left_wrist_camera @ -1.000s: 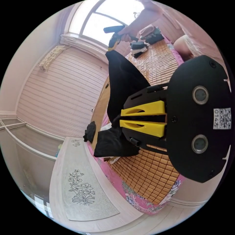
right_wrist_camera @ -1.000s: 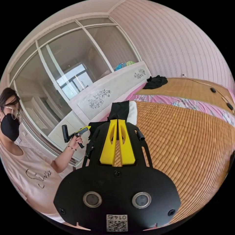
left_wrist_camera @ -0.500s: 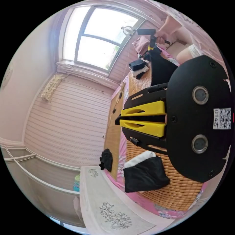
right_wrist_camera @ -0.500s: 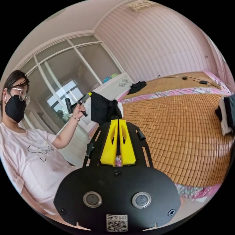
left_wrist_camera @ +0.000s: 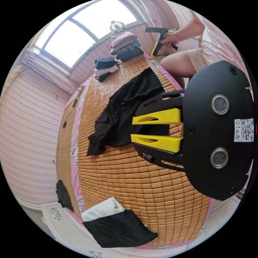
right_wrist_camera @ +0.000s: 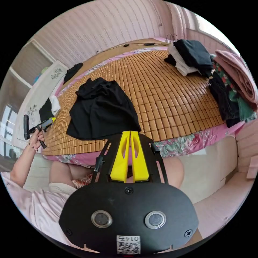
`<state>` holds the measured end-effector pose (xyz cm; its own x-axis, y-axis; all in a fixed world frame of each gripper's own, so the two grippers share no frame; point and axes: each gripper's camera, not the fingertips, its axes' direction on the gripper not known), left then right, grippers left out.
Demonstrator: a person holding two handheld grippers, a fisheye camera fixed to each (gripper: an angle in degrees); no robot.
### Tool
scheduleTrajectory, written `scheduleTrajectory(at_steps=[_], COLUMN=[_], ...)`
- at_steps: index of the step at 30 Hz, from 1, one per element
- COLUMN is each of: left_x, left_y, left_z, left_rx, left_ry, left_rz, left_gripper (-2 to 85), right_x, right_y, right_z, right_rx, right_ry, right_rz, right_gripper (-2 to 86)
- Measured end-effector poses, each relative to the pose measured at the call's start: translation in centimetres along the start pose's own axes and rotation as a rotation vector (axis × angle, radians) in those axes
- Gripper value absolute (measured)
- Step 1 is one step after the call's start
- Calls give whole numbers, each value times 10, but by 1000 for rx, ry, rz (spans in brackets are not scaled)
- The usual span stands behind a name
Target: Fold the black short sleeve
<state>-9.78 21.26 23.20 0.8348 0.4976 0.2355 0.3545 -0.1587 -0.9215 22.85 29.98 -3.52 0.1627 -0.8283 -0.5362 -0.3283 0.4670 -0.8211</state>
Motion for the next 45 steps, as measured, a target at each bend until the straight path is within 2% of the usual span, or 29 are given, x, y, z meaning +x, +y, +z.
scheduleTrajectory(at_steps=[4,7,11,13,16,19,23,28,33,35,37,39,45], left_x=[2,5,12,20,26,24,24,29,33,33,33,31,23], left_y=[33,38,26,21,16,13,15,28,37,41,46,50,56], left_z=[58,84,107,124,129,128,124,101,82,79,79,79,48], left_rx=[-189,-266,-302,-349,-331,-320,-322,-261,-216,-213,-219,-223,-124], left_ry=[-70,-103,-109,-154,-169,-154,-120,-67,-46,-37,-42,-38,1], left_rz=[-42,-62,-75,-24,2,-19,-17,0,-7,-7,-15,-30,-61], left_gripper=[84,96,102,99,80,16,5,1,-1,-1,-1,-1,-2], right_x=[-49,-44,-14,-6,1,-4,-21,-14,-17,-9,-7,0,42], right_y=[-22,-36,-46,-46,-49,-54,-58,-58,-61,-65,-64,-65,-57], right_z=[18,39,63,63,57,52,77,85,92,108,107,107,59], right_rx=[-23,-28,-173,-163,-136,-114,-211,-209,-215,-274,-248,-281,-140], right_ry=[116,233,129,93,76,38,-4,102,152,134,160,130,-97], right_rz=[-247,-205,-102,-77,-45,-61,-124,-49,-123,-107,-135,-128,-51], right_gripper=[53,100,128,117,103,94,95,89,79,58,29,11,1])
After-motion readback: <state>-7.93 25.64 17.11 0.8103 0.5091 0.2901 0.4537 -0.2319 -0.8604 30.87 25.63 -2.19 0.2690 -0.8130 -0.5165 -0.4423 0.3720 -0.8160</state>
